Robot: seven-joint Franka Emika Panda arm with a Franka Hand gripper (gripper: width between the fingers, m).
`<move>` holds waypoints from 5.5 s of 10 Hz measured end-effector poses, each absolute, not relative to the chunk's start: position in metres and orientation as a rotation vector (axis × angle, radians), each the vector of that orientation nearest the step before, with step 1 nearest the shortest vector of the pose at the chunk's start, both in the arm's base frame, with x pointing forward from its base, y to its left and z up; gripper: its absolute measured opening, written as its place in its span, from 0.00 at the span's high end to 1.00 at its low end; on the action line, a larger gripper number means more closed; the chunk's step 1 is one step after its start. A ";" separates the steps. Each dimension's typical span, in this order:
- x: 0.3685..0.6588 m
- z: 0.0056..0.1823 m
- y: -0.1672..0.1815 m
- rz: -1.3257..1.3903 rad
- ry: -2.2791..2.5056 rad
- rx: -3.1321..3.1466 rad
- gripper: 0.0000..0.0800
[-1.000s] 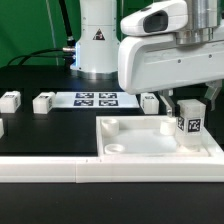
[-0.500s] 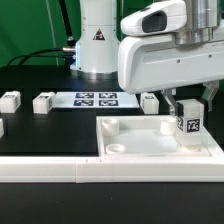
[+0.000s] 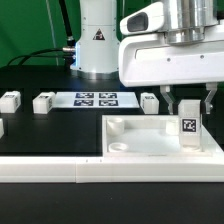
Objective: Assemble square table
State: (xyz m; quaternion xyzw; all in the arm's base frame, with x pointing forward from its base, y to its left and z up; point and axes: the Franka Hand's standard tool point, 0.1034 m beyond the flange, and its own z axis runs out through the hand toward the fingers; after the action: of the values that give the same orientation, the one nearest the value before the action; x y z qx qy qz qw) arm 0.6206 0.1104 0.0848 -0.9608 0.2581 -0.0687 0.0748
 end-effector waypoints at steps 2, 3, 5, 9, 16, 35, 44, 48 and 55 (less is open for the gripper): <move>0.620 0.085 0.110 -0.209 1.055 -2.789 0.64; 0.620 0.085 0.110 -0.203 1.188 -2.733 0.63; 0.620 0.085 0.110 -0.184 1.400 -2.623 0.63; 0.620 0.084 0.110 -0.171 1.453 -2.584 0.52; 0.621 0.083 0.123 -0.189 0.670 -2.926 0.19; 0.622 0.081 0.116 -0.210 -0.518 -3.038 0.64; 0.618 0.079 0.114 -0.270 0.967 -2.820 0.64; 0.617 0.079 0.113 -0.205 1.496 -2.532 0.64; 0.621 0.077 0.119 -0.210 1.041 -2.781 0.19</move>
Offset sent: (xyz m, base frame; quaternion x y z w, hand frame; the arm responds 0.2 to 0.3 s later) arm -0.0004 0.0114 -0.0080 -0.0163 -0.0007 0.2111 0.9773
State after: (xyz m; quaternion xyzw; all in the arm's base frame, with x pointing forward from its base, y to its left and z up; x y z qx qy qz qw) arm 0.6206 0.1194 0.0771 -0.9310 0.3486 -0.0703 0.0822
